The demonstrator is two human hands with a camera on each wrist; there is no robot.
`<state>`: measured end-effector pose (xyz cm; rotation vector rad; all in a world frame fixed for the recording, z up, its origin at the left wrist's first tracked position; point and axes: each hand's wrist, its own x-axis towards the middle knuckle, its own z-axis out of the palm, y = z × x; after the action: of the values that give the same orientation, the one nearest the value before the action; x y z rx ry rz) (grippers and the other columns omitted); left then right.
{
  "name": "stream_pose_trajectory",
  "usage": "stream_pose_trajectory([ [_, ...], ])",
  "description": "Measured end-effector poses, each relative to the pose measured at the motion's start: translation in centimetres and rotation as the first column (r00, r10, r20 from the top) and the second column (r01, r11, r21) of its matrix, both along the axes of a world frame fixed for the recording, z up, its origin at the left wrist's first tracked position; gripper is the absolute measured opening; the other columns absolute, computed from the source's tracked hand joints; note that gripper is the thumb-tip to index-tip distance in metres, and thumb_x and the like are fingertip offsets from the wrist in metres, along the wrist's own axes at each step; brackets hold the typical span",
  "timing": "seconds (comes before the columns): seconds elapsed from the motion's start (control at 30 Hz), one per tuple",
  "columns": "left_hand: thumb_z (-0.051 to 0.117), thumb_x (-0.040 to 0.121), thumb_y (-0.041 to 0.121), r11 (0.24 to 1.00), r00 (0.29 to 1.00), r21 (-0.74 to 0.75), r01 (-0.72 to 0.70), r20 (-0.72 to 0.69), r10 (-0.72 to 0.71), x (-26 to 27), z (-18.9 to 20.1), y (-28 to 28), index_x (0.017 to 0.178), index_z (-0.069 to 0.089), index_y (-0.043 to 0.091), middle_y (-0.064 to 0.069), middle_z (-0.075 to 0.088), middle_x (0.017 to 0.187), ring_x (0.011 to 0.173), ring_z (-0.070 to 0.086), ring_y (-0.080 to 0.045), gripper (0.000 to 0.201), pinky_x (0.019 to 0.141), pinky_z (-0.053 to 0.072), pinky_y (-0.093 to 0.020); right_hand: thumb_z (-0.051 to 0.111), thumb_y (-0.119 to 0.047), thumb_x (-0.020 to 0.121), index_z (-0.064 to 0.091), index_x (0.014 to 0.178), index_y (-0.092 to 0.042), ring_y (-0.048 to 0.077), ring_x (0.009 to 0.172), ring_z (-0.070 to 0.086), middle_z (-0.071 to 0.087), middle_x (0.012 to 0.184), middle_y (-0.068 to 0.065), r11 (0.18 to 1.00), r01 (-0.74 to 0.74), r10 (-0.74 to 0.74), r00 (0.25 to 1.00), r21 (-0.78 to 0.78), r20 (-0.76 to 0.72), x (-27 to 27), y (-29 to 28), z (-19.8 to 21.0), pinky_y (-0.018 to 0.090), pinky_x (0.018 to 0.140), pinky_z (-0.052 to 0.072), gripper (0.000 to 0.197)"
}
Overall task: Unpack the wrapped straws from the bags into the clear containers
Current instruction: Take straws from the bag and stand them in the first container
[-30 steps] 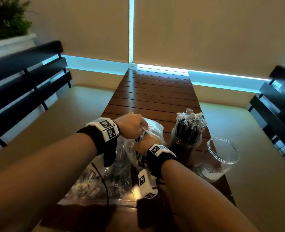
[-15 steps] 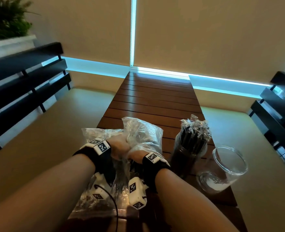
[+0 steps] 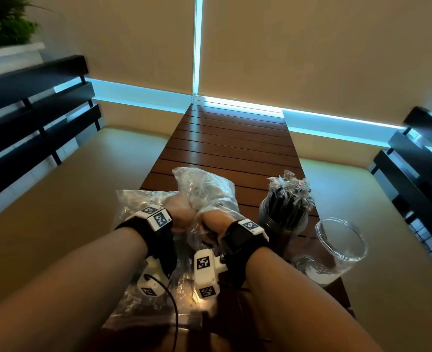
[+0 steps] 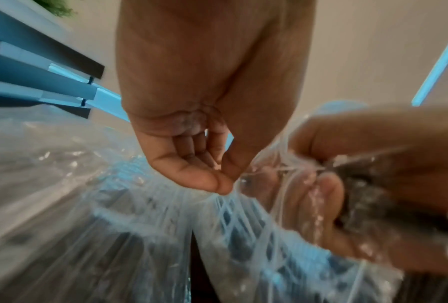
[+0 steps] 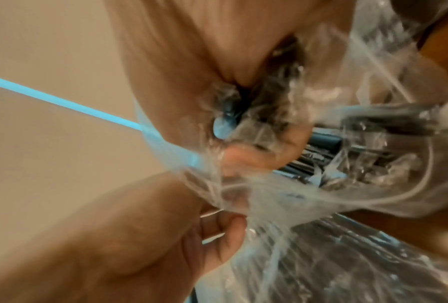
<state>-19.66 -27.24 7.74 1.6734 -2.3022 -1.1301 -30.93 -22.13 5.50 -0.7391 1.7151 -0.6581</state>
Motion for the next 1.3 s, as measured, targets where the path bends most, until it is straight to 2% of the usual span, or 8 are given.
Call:
stream_pose_trajectory([
  [0.1,0.067,0.082,0.023,0.979,0.997,-0.2,0.038,0.07,-0.025,-0.1,0.9,-0.6,0.08,0.068,0.01,-0.011,0.071,0.096,0.092,0.067,-0.029,0.012,0.069,0.047,-0.029,0.039,0.002,0.087,0.042,0.062,-0.01,0.012,0.023,0.037,0.039,0.03,-0.002,0.999,0.016,-0.017,0.999,-0.029,-0.038,-0.3,0.4,1.7,0.015,0.038,0.031,0.028],
  [0.27,0.07,0.088,0.022,0.971,0.882,-0.036,0.238,-0.411,-0.232,0.7,3.2,-0.2,0.121,0.054,0.024,0.0,0.061,0.11,0.089,0.065,-0.018,0.037,0.071,0.054,-0.031,0.042,-0.012,0.097,0.05,0.069,-0.01,0.012,0.03,0.041,0.044,0.042,0.002,0.998,0.016,-0.016,1.0,-0.068,-0.001,-1.4,1.7,3.6,0.018,0.037,0.034,0.029],
  [0.37,0.069,0.088,0.042,0.897,0.879,-0.253,0.362,-0.227,-0.419,0.4,4.3,0.4,0.119,0.057,0.028,0.009,0.062,0.104,0.084,0.062,-0.004,0.036,0.069,0.046,-0.017,0.039,-0.005,0.091,0.05,0.066,-0.008,0.018,0.037,0.045,0.047,0.046,0.006,0.998,-0.052,0.05,0.995,-0.023,-0.086,-1.2,2.1,3.8,0.021,0.04,0.038,0.028],
  [0.5,0.066,0.09,0.022,0.786,0.87,-0.411,0.462,0.037,-0.491,-1.2,4.0,0.2,0.094,0.068,0.016,0.003,0.067,0.092,0.081,0.059,-0.007,0.008,0.07,0.043,-0.017,0.043,-0.004,0.084,0.053,0.06,-0.008,0.02,0.038,0.047,0.05,0.043,0.005,0.992,-0.128,0.126,0.971,0.002,-0.205,-0.5,2.7,3.8,0.025,0.044,0.041,0.027],
  [0.67,0.059,0.081,0.009,0.779,0.964,-0.571,0.257,0.097,-0.247,-2.5,3.6,-0.5,0.085,0.064,0.01,-0.009,0.068,0.093,0.091,0.063,-0.028,0.007,0.078,0.05,-0.034,0.052,-0.009,0.086,0.06,0.079,-0.006,0.021,0.05,0.054,0.057,0.06,0.007,0.977,-0.205,0.212,0.902,0.059,-0.377,-1.0,4.6,6.2,0.027,0.057,0.046,0.011],
  [0.93,0.063,0.079,0.013,0.875,0.997,-0.484,-0.029,0.054,0.063,-2.8,3.5,-1.6,0.083,0.066,0.007,-0.015,0.072,0.091,0.089,0.068,-0.035,0.008,0.077,0.057,-0.038,0.057,-0.015,0.086,0.057,0.073,-0.01,0.01,0.041,0.051,0.056,0.063,0.001,0.872,-0.455,0.454,0.62,0.179,-0.64,-4.3,11.7,11.9,0.015,0.033,0.039,0.014],
  [1.13,0.072,0.071,0.014,0.927,0.988,-0.373,-0.027,0.131,0.081,-2.8,3.7,-2.2,0.076,0.065,0.007,-0.015,0.073,0.088,0.081,0.071,-0.033,0.011,0.068,0.056,-0.033,0.067,-0.02,0.088,0.053,0.073,-0.021,0.012,0.056,0.053,0.056,0.069,0.0,0.883,-0.47,0.353,0.66,0.002,-0.663,-6.6,12.7,14.2,0.021,0.051,0.046,0.02],
  [1.3,0.056,0.077,0.038,0.906,0.996,-0.422,0.028,0.089,0.011,-2.0,5.6,-0.4,0.091,0.065,0.013,-0.007,0.067,0.09,0.091,0.064,-0.032,0.03,0.082,0.053,-0.037,0.071,-0.019,0.083,0.052,0.073,-0.017,0.012,0.059,0.049,0.054,0.064,-0.003,0.815,-0.336,-0.033,0.786,-0.471,-0.617,-6.2,11.1,14.2,0.03,0.062,0.044,0.021],
])
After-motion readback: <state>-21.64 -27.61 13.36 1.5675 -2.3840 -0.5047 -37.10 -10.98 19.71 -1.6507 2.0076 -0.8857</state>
